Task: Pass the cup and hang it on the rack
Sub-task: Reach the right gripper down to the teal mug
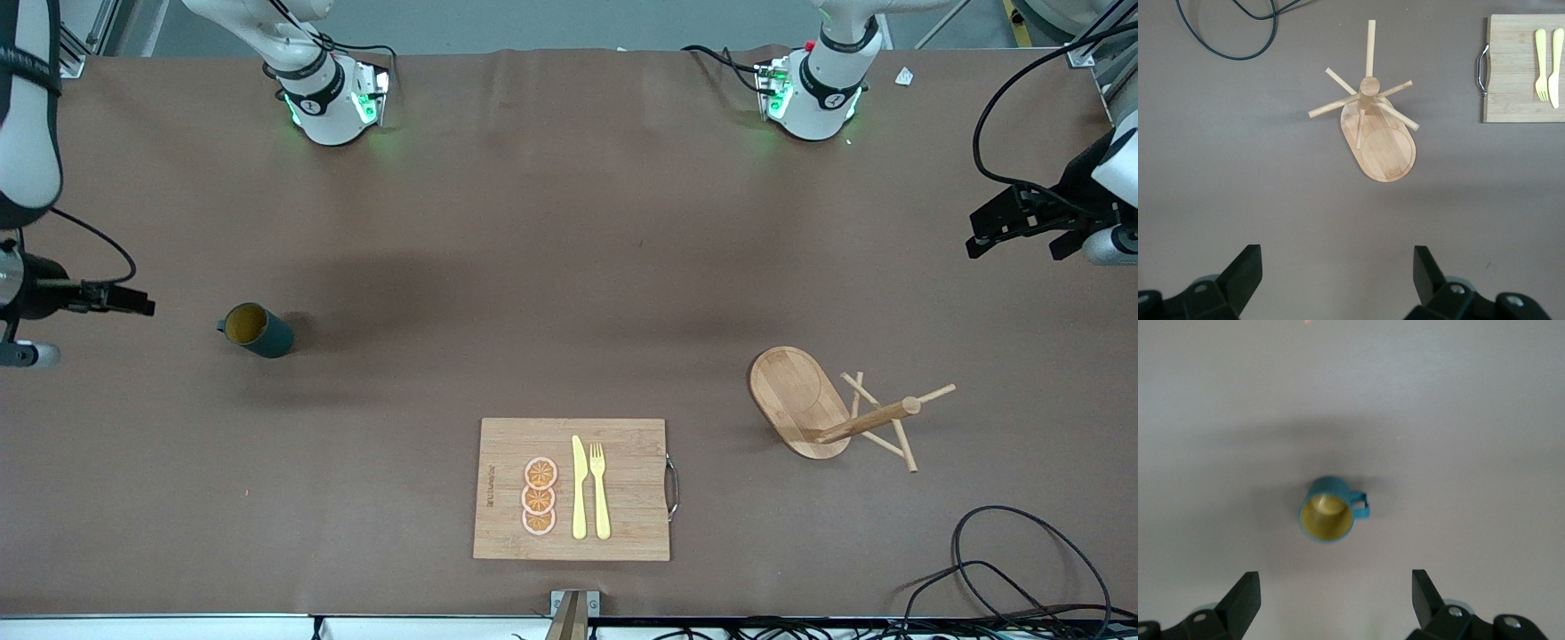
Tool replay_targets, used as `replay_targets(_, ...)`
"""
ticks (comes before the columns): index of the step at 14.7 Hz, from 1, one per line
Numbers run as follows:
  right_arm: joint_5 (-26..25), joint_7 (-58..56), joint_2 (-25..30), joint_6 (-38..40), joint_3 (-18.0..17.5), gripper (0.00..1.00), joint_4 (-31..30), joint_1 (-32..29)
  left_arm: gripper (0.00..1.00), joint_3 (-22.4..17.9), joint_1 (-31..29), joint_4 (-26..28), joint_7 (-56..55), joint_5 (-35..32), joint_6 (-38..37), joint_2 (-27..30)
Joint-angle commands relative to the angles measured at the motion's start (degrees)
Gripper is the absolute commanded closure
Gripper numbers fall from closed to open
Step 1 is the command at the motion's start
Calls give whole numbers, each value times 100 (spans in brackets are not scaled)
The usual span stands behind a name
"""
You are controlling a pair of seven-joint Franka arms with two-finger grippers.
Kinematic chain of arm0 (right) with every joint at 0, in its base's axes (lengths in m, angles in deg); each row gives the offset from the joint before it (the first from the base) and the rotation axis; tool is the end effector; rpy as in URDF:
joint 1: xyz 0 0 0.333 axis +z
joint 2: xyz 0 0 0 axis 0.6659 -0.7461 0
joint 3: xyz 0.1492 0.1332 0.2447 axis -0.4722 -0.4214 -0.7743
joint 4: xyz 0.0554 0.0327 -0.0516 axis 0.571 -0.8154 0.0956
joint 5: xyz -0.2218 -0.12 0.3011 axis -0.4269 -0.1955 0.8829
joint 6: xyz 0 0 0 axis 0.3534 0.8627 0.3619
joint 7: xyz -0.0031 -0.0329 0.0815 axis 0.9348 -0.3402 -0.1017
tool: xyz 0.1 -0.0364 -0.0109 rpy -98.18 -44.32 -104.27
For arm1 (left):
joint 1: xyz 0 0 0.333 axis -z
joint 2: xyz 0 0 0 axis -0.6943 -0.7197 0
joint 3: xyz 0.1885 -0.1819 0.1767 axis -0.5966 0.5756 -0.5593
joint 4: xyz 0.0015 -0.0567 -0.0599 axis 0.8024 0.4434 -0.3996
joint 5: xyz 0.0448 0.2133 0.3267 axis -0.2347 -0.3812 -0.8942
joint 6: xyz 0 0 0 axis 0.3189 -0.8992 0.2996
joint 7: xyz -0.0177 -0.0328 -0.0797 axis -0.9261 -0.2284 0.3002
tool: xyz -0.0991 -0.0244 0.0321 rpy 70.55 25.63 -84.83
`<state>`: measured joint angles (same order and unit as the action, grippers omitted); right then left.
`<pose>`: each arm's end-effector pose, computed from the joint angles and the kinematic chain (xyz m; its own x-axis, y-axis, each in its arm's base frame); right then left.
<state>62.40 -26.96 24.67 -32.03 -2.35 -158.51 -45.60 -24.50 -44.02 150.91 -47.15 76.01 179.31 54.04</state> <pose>0.6109 -0.1033 0.4677 0.9780 -0.1260 -0.1664 -0.1252 -0.9920 0.0155 0.5665 -0.0437 0.6425 0.9976 -0.0314 0.0623 -0.0331 -0.9991 0.0266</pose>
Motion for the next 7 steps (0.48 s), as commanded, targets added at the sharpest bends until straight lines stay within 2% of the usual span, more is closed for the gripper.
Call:
replay_targets(1, 46, 736, 141, -612, -72, 0, -801, -203, 0, -1, 5, -124, -3, -79, -23, -60)
replay_targets(4, 46, 1677, 246, -1183, -72, 0, -1627, -230, 0, -1, 5, -124, 5, -70, -23, -60)
replay_targets(7, 55, 2013, 430, -1930, -72, 0, -2401, -221, 0, -1, 5, -124, 5, -70, -23, -60)
